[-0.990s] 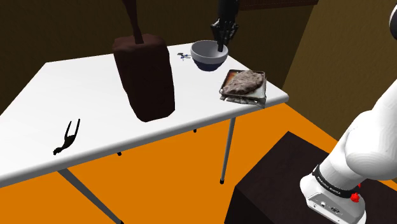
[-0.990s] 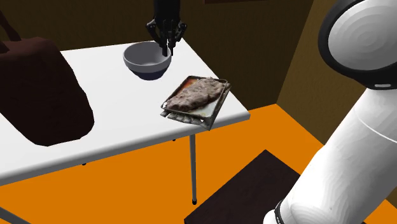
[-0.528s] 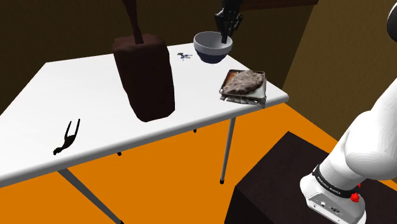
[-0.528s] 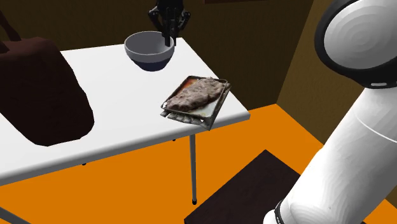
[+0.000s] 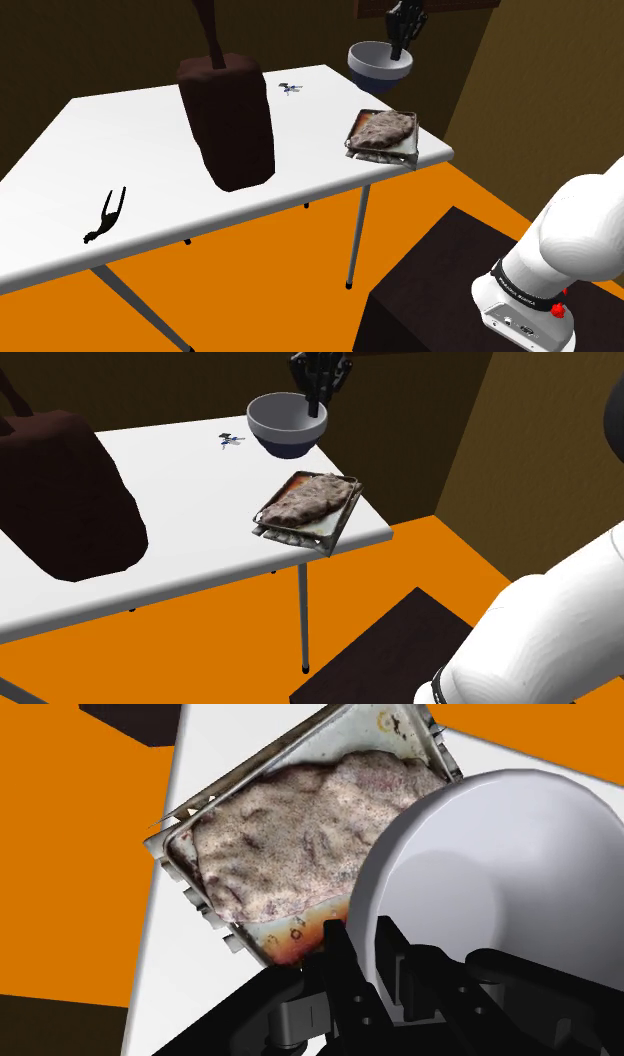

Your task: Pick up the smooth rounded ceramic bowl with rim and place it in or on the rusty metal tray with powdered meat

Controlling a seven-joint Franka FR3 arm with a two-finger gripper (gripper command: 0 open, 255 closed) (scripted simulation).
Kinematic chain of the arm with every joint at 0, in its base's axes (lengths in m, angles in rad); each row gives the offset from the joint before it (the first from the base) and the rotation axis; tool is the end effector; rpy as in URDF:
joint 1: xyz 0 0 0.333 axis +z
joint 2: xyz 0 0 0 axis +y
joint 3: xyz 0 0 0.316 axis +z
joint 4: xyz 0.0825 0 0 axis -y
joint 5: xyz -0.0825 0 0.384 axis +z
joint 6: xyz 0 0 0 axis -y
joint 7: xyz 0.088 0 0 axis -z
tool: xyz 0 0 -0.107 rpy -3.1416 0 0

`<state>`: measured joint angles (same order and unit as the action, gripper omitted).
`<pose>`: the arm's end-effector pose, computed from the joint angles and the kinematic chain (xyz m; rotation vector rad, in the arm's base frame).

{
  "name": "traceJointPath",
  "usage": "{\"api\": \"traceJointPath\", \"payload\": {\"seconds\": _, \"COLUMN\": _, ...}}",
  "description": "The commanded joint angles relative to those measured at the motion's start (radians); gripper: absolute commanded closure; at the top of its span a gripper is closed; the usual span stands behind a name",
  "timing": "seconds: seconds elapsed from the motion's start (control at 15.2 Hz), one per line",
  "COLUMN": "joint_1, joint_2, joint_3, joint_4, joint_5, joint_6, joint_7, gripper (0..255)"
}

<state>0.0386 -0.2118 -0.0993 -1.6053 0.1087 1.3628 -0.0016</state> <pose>0.4621 -0.0213 0.6990 -3.0124 0.0539 0.0417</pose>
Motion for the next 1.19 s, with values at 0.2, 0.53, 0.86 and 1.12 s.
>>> {"api": "traceJointPath", "payload": {"seconds": 0.2, "joint_1": -0.026, "joint_2": -0.098, "joint_3": -0.036, "joint_4": -0.091, "joint_5": -0.022, "joint_6": -0.014, "joint_7": -0.062, "gripper": 255}}
{"api": "traceJointPath", "payload": {"seconds": 0.53, "joint_1": -0.027, "joint_2": -0.128, "joint_3": -0.034, "joint_4": -0.190, "joint_5": -0.027, "joint_6": 0.056, "joint_7": -0.066, "gripper": 255}}
{"api": "traceJointPath", "payload": {"seconds": 0.86, "joint_1": -0.029, "joint_2": -0.151, "joint_3": -0.032, "joint_4": -0.282, "joint_5": -0.030, "joint_6": 0.124, "joint_7": -0.071, "gripper": 255}}
{"api": "traceJointPath", "payload": {"seconds": 1.12, "joint_1": -0.030, "joint_2": -0.166, "joint_3": -0.032, "joint_4": -0.350, "joint_5": -0.031, "joint_6": 0.178, "joint_7": -0.075, "gripper": 255}}
